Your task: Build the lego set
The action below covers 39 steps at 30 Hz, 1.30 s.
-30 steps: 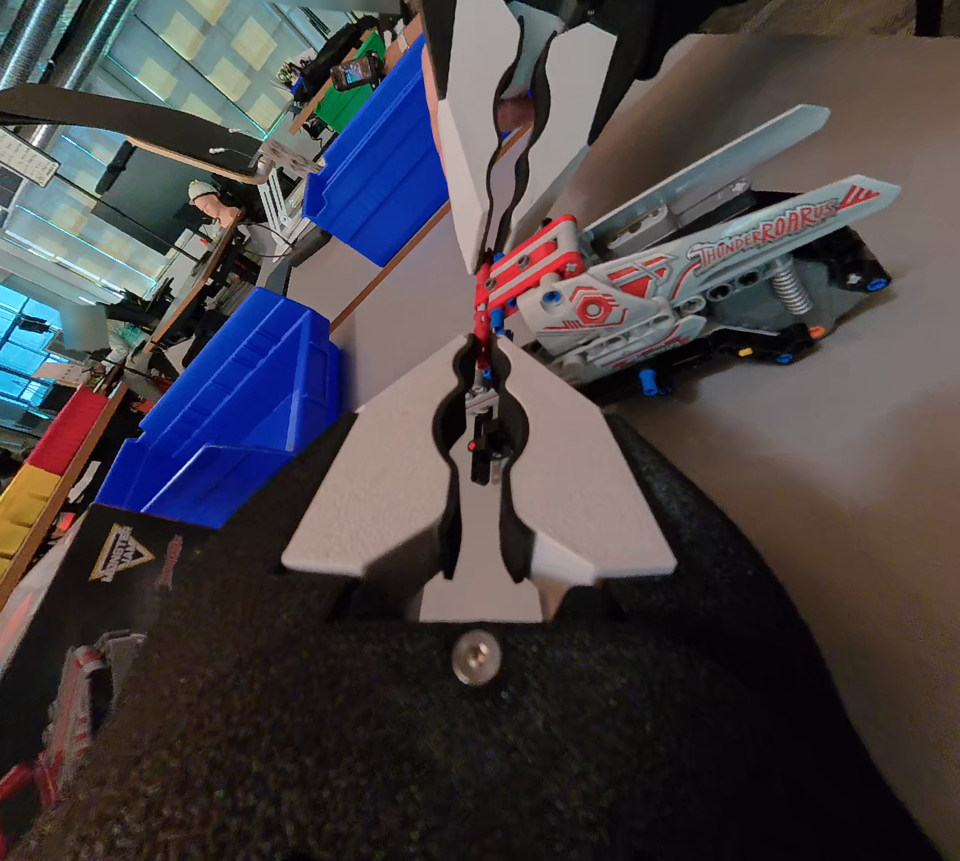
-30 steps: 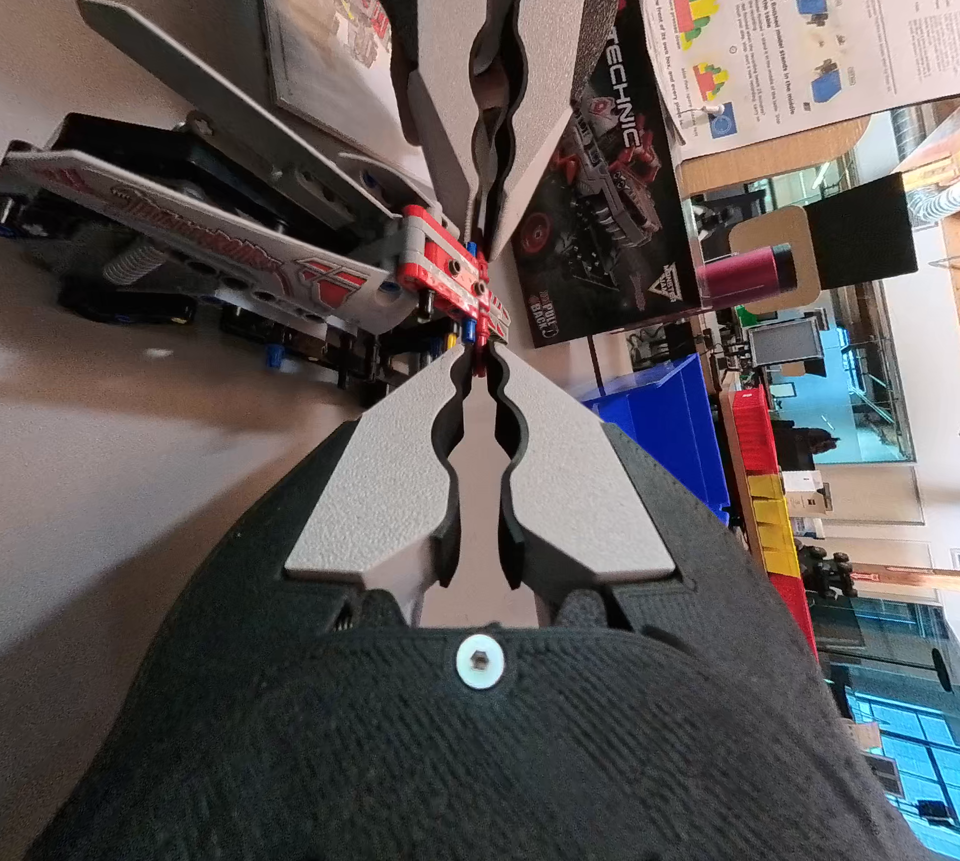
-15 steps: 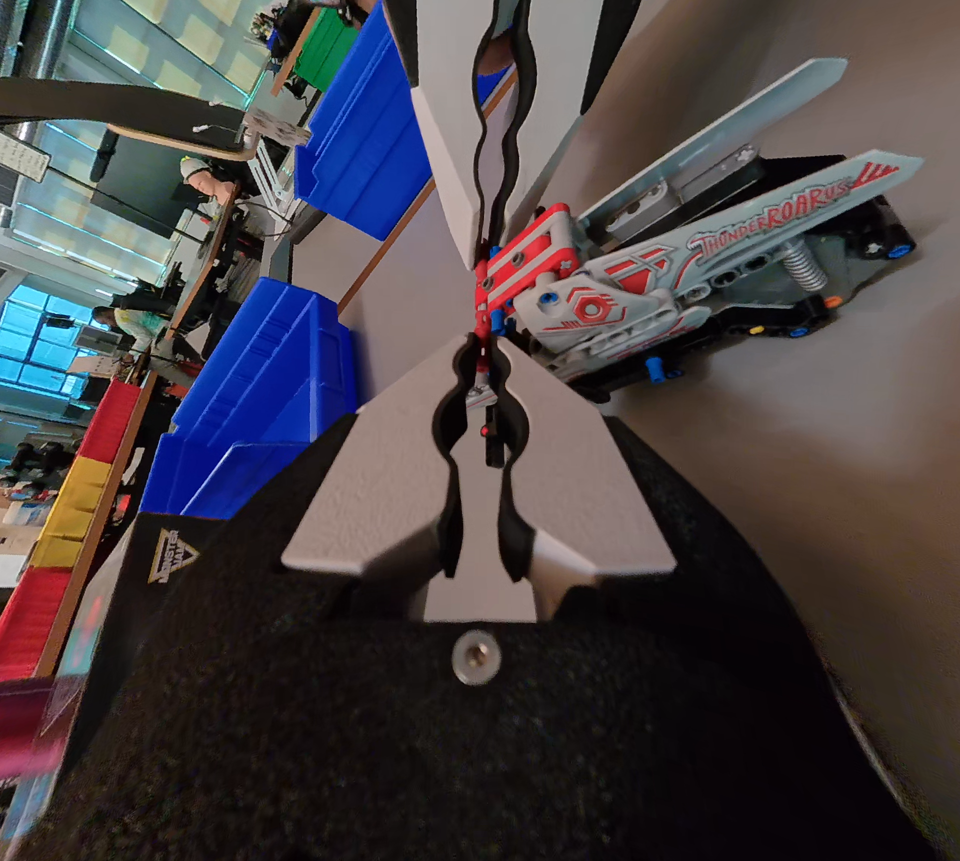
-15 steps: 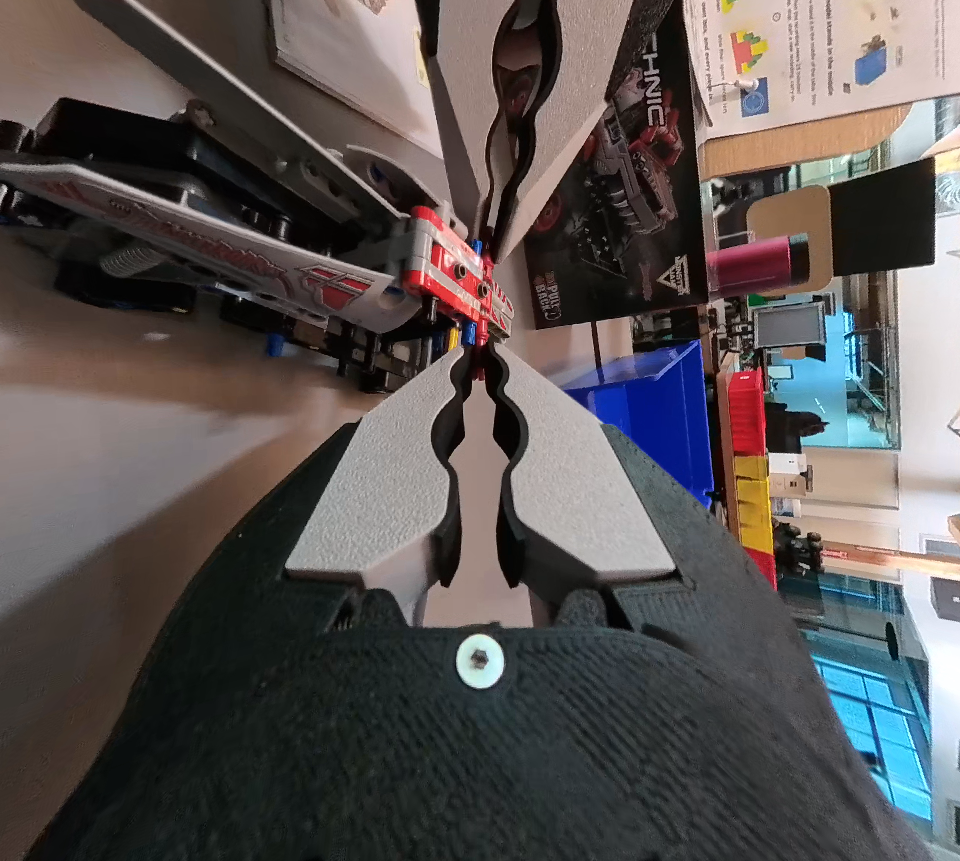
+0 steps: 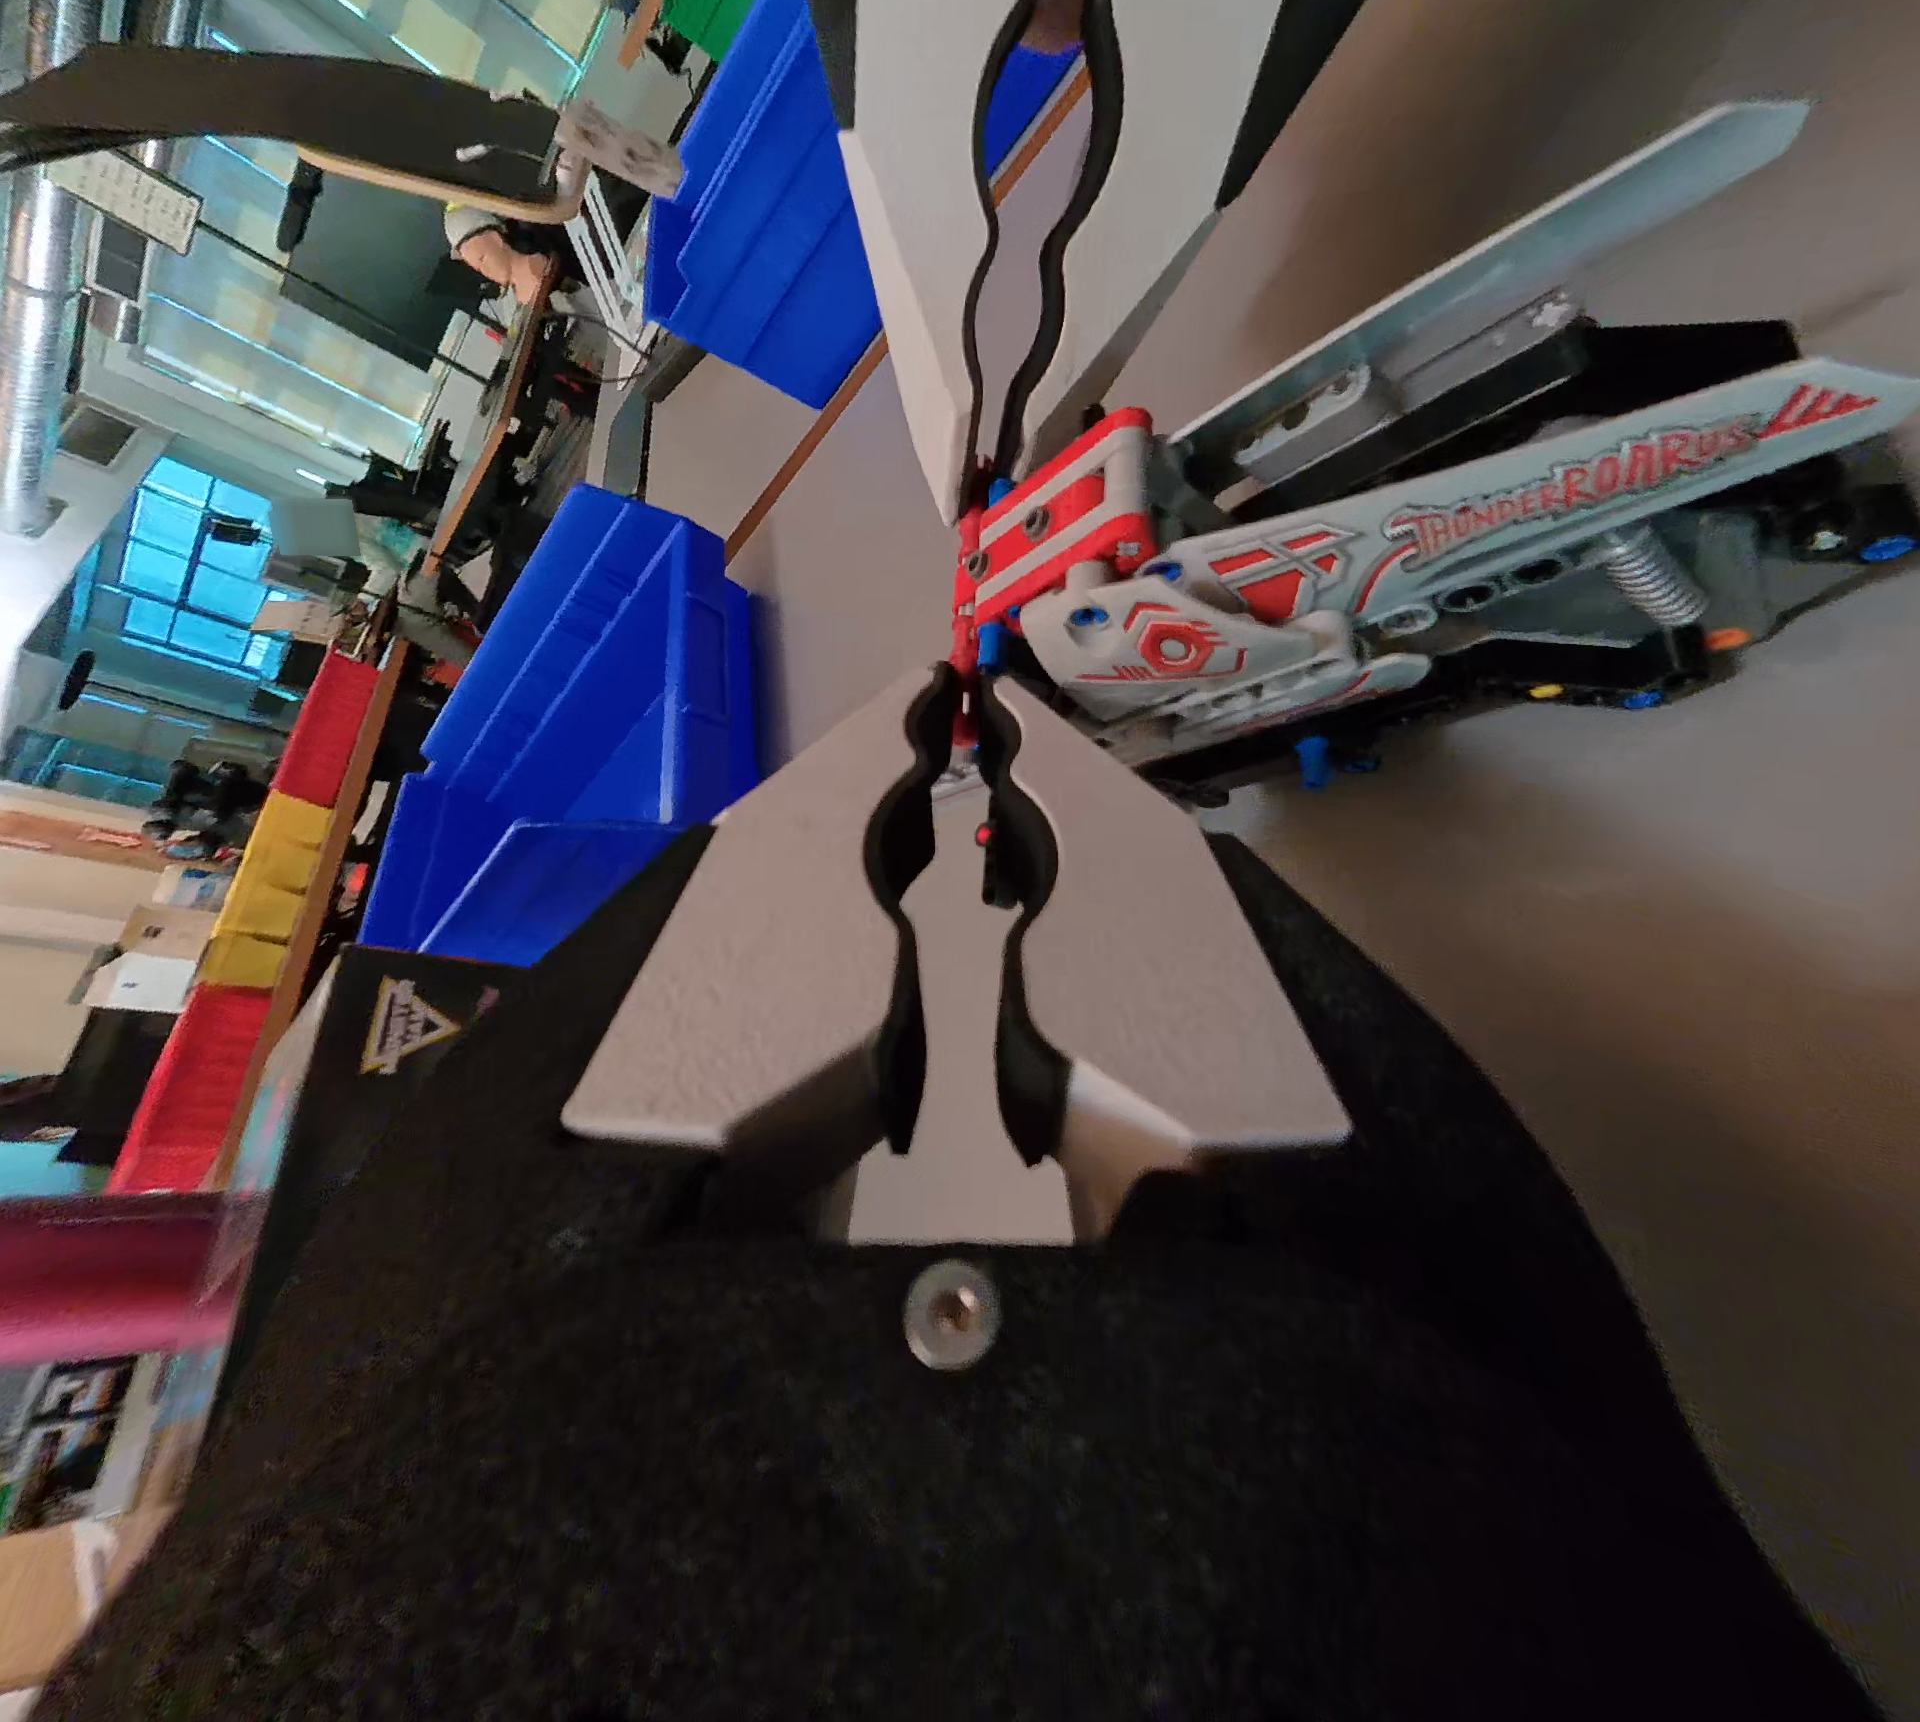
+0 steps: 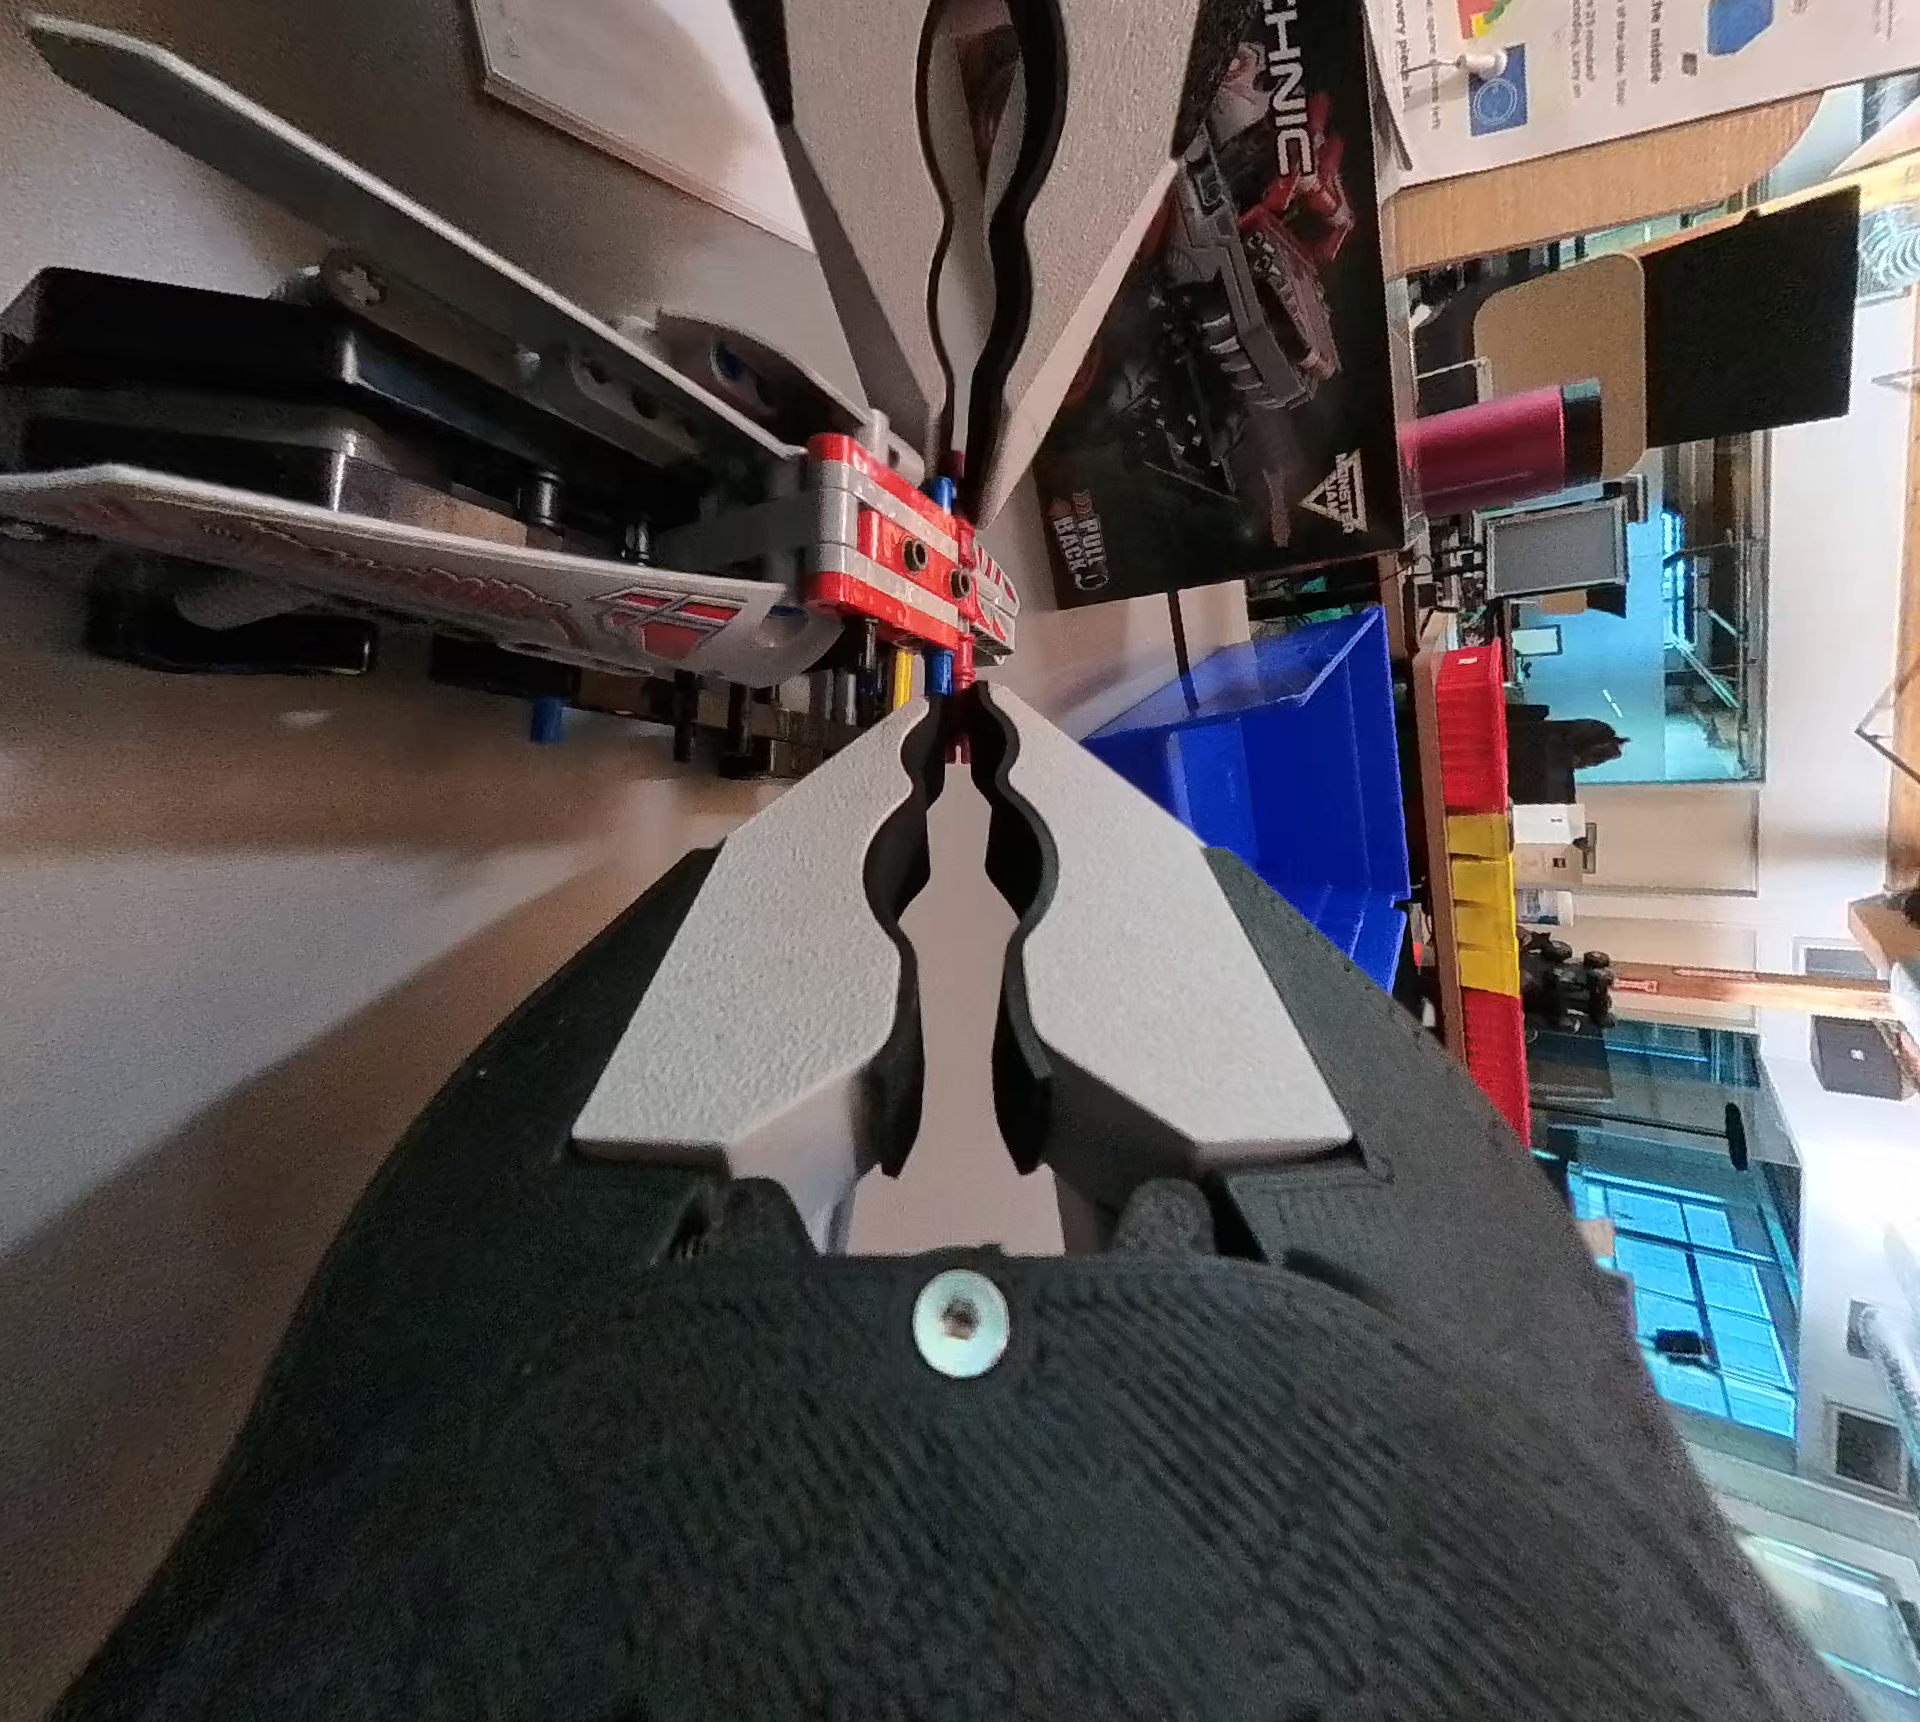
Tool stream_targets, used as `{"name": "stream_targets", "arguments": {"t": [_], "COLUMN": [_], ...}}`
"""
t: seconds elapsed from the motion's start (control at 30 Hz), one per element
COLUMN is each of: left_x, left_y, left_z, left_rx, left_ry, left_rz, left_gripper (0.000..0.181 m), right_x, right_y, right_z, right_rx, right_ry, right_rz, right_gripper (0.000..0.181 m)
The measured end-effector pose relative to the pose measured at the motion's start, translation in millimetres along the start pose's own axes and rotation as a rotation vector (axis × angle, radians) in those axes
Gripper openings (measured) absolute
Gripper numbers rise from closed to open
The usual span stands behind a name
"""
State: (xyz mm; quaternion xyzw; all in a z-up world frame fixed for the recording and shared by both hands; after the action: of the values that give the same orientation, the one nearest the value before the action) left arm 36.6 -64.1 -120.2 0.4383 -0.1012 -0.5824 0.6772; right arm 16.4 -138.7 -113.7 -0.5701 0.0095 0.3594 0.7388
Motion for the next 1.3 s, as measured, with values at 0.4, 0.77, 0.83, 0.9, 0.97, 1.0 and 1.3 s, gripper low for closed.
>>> {"name": "stream_targets", "arguments": {"t": [0.4,0.77,0.83,0.9,0.97,1.0,1.3], "left_x": [0.2,0.3,0.4,0.6,0.1,-0.2,-0.5], "left_y": [-1.5,-2.8,-3.0,-3.4,-3.4,-3.5,-5.1], "left_z": [4.3,4.9,5.1,5.0,4.3,3.9,5.1], "left_rx": [0.09,0.105,0.118,0.123,0.112,0.116,0.123], "left_ry": [-0.003,-0.003,0.007,0.014,0.016,0.021,0.051], "left_rz": [-0.007,-0.005,-0.001,0.005,0.009,0.017,0.033], "left_gripper": [0.002,0.001,0.001,0.001,0.001,0.001,0.001], "right_x": [-10.3,2.0,1.5,1.7,1.8,2.2,4.6], "right_y": [-17.1,-6.8,-6.1,-5.6,-5.0,-5.3,-6.8], "right_z": [-15.8,-23.8,-23.8,-23.2,-22.3,-21.8,-17.1], "right_rx": [0.896,1.612,1.667,1.701,1.71,1.71,1.792], "right_ry": [-0.273,-0.318,-0.314,-0.308,-0.302,-0.297,-0.276], "right_rz": [0.527,0.848,0.872,0.888,0.892,0.872,0.743], "right_gripper": [0.031,0.003,0.003,0.003,0.003,0.003,0.002]}}
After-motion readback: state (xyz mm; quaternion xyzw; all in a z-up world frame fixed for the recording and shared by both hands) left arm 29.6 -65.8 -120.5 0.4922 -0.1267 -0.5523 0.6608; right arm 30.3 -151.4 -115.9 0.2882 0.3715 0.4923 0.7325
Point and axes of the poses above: each gripper's, where its closed fingertips meet, x out along the fingers, z out of its top, y = z × x across the jaws, the point moved 4 cm from there along -x, back along the fingers, and after that the axes turned 2 degrees about -z, right-handed, at the moved point
